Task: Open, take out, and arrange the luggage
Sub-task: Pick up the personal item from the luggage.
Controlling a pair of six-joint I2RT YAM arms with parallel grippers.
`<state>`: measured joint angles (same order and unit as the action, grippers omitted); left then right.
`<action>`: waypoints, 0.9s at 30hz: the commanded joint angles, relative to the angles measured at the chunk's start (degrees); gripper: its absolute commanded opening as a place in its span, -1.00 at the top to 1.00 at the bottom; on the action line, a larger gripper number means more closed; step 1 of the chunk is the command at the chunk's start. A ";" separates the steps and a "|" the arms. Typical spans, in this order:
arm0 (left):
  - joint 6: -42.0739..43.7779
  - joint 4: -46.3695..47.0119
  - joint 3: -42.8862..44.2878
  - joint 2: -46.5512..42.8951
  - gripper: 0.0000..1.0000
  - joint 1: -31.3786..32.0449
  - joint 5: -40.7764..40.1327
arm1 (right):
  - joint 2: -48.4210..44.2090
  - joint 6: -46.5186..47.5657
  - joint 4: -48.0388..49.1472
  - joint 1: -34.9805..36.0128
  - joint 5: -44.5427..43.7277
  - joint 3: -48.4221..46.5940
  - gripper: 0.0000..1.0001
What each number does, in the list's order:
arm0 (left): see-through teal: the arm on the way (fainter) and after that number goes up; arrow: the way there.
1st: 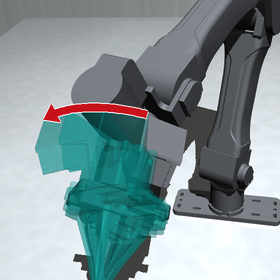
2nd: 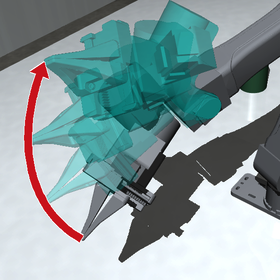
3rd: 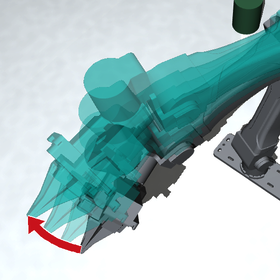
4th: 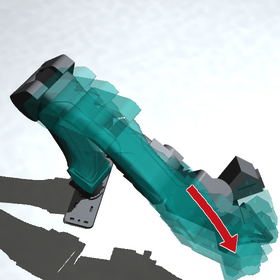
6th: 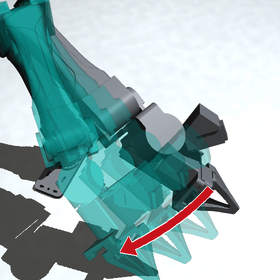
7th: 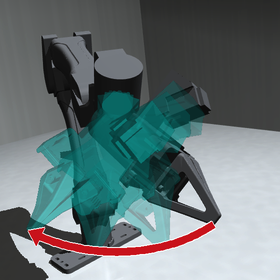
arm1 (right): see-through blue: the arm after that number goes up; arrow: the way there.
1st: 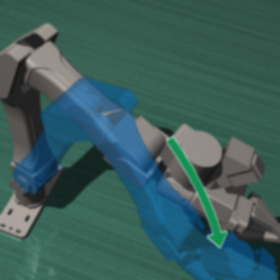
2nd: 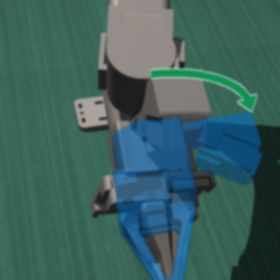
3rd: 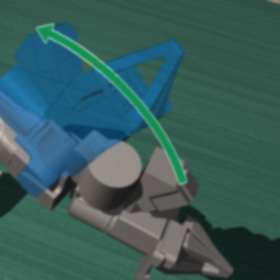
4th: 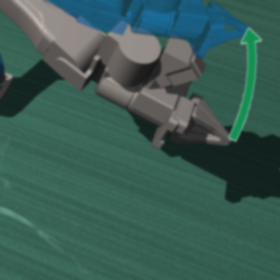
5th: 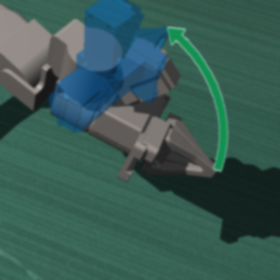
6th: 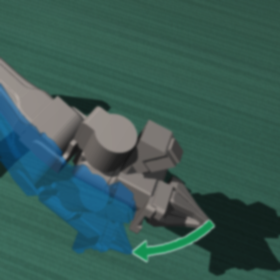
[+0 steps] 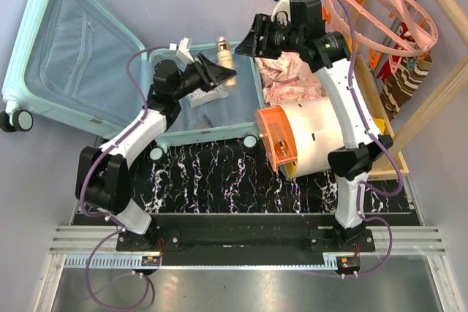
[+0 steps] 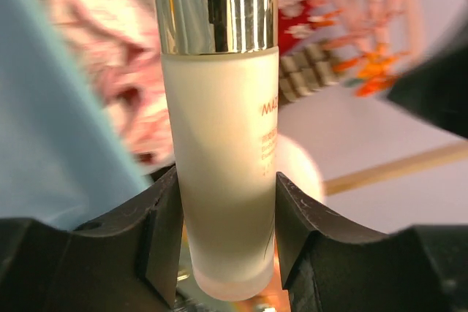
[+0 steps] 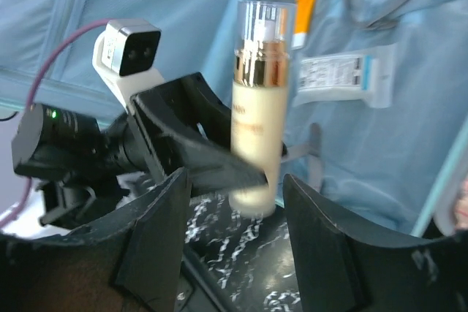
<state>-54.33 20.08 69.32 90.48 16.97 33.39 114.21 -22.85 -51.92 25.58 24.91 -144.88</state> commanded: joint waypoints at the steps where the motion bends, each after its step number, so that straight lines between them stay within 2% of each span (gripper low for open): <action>1: -12.29 21.49 0.64 -1.27 1.00 3.06 3.09 | 1.36 -4.83 1.91 -0.01 8.40 -3.40 -0.28; 13: -12.30 21.06 2.49 -0.56 1.00 6.23 4.32 | -0.13 -4.92 2.09 -0.45 5.42 1.62 -0.32; 22: -12.74 20.27 5.82 2.33 1.00 9.04 6.16 | 2.85 -4.57 2.18 -0.62 5.77 -2.25 -0.29; 27: -11.50 18.33 8.46 3.39 1.00 10.19 7.04 | 3.73 -4.48 2.26 -0.62 5.94 -2.95 -0.14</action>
<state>-66.24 33.45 72.82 93.93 25.32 37.01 117.30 -27.07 -52.16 24.51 29.50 -144.88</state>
